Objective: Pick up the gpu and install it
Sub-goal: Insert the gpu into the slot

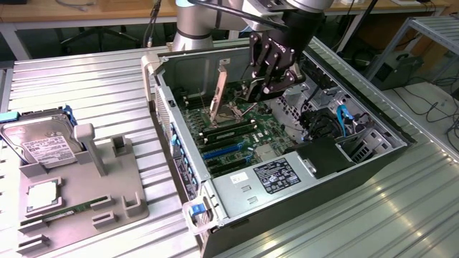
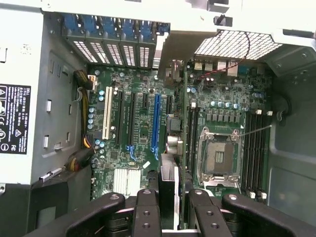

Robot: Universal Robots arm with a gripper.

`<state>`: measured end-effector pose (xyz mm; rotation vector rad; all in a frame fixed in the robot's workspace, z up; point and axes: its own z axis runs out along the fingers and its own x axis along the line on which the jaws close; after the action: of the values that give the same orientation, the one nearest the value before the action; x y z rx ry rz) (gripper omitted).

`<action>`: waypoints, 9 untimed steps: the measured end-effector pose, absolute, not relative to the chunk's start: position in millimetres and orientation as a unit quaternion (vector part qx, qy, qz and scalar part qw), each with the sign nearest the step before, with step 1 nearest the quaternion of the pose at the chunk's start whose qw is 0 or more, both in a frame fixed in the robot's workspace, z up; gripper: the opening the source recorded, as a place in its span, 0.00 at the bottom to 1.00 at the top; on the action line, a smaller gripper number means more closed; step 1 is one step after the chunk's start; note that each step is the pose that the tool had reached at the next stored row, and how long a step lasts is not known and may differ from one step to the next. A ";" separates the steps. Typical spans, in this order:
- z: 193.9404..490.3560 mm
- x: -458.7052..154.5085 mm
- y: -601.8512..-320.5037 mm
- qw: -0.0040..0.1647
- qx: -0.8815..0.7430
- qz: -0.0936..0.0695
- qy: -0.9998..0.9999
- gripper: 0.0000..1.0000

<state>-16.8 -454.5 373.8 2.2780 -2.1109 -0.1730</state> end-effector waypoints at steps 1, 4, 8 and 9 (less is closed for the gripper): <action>373.7 -16.8 -454.6 0.016 0.732 -0.056 -0.679 0.28; 373.0 -16.8 -454.5 0.016 0.732 -0.056 -0.679 0.28; 370.4 -16.9 -454.5 0.015 0.732 -0.057 -0.679 0.28; 369.3 -16.9 -454.4 0.016 0.732 -0.057 -0.679 0.28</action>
<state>-16.9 -454.4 369.3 2.2777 -2.1107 -0.1771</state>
